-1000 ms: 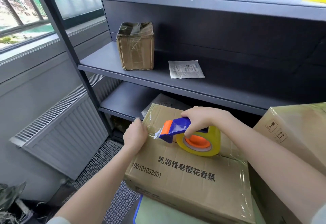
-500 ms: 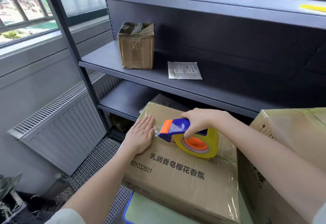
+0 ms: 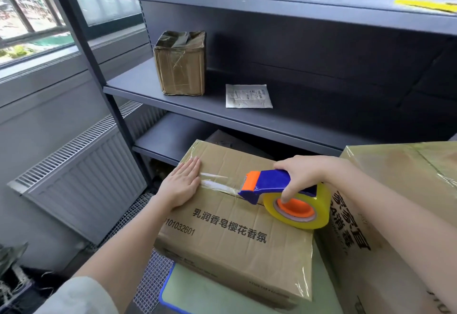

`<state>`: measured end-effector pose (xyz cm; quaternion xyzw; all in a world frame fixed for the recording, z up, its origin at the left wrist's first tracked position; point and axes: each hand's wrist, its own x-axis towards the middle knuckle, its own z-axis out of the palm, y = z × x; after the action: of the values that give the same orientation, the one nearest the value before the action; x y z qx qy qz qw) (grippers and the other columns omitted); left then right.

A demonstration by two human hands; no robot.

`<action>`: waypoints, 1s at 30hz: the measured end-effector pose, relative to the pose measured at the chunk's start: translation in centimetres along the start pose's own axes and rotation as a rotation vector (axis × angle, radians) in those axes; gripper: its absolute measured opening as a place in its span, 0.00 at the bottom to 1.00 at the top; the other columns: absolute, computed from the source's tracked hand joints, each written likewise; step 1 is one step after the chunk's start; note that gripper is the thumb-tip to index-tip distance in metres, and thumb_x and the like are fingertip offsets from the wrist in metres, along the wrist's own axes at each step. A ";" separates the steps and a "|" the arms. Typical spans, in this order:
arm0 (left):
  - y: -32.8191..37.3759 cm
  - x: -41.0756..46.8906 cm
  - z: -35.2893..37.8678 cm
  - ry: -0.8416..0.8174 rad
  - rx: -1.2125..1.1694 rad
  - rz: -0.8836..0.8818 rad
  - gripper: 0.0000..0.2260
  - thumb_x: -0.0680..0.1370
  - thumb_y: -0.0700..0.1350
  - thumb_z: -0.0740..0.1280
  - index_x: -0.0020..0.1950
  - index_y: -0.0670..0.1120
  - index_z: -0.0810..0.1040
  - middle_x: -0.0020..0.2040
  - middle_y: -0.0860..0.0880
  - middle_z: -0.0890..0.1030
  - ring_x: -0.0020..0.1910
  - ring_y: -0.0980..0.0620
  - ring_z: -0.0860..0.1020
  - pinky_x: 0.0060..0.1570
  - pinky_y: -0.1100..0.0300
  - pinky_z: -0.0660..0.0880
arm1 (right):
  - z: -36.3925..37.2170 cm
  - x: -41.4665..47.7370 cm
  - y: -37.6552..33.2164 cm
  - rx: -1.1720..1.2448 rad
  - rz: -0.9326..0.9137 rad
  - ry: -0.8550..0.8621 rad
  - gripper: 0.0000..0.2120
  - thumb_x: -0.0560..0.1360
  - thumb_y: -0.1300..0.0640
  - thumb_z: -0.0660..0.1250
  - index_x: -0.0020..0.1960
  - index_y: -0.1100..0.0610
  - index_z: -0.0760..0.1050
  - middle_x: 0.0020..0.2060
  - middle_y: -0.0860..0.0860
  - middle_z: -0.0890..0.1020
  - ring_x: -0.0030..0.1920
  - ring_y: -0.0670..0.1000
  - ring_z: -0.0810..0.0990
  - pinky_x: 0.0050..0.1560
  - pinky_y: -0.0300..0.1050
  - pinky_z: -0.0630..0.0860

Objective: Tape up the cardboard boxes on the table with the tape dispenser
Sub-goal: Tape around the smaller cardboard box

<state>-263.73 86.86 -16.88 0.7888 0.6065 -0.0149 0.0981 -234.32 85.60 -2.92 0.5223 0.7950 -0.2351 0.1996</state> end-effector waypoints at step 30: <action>7.9 -0.8 2.6 0.103 0.002 0.334 0.34 0.72 0.58 0.29 0.77 0.49 0.42 0.77 0.55 0.44 0.73 0.59 0.37 0.71 0.64 0.34 | -0.1 1.0 -2.3 -0.088 0.048 -0.026 0.26 0.69 0.45 0.72 0.62 0.55 0.69 0.52 0.51 0.76 0.50 0.50 0.76 0.42 0.40 0.73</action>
<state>-256.10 83.72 -18.28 0.8785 0.4712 0.0416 0.0672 -236.85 85.58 -3.04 0.5291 0.7891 -0.2017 0.2382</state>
